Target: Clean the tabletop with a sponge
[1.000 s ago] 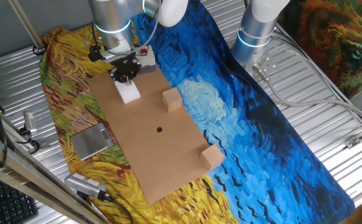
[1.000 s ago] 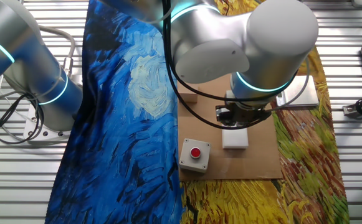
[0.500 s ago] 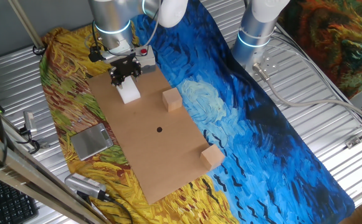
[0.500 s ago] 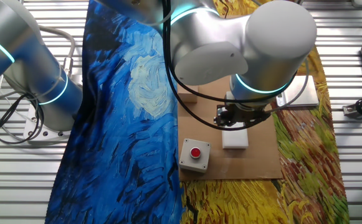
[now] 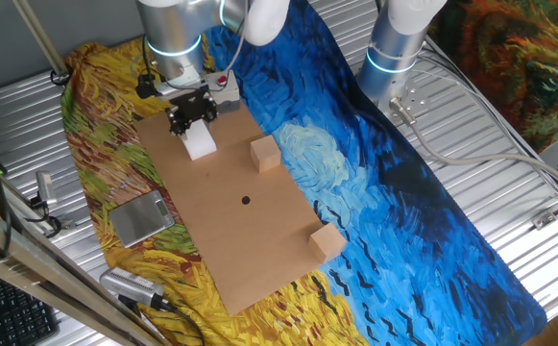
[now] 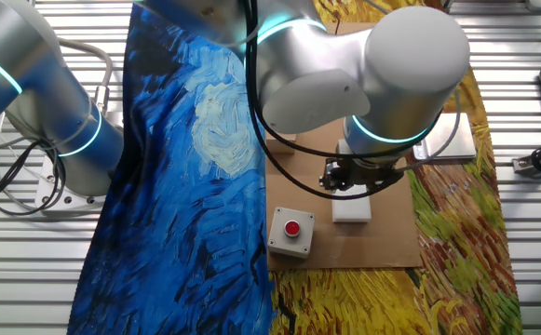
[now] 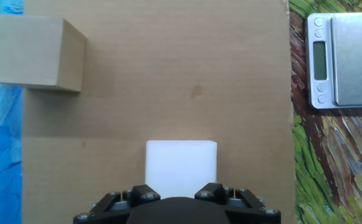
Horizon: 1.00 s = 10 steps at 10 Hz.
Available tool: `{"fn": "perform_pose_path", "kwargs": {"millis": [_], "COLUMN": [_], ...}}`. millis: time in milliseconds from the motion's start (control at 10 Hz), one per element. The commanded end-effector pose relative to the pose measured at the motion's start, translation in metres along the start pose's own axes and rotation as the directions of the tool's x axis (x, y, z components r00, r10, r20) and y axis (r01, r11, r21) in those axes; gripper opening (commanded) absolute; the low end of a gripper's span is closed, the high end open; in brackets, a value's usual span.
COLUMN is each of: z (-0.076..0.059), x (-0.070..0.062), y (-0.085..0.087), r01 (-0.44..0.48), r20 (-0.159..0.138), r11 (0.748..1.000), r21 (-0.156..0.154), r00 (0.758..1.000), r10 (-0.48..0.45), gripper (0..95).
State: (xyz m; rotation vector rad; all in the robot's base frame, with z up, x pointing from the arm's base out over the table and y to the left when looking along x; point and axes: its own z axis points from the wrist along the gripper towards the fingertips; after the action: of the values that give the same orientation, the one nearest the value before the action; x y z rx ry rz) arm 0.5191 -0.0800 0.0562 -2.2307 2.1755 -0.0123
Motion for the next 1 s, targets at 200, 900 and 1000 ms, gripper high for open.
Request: {"fn": "perform_pose_path", "kwargs": {"millis": [200, 900, 1000], "z": [-0.0026, 0.0022, 0.0040], "x": [-0.0016, -0.0013, -0.0012], "y": [-0.0053, -0.0059, -0.0060], "r01": [-0.001, 0.003, 0.001], "r20": [0.004, 0.012, 0.011], "r11": [1.000, 1.000, 1.000], "r21": [0.001, 0.008, 0.009], "r00": [1.000, 1.000, 1.000], "r10": [0.001, -0.003, -0.001], "gripper": [57.0, 76.0, 76.0]}}
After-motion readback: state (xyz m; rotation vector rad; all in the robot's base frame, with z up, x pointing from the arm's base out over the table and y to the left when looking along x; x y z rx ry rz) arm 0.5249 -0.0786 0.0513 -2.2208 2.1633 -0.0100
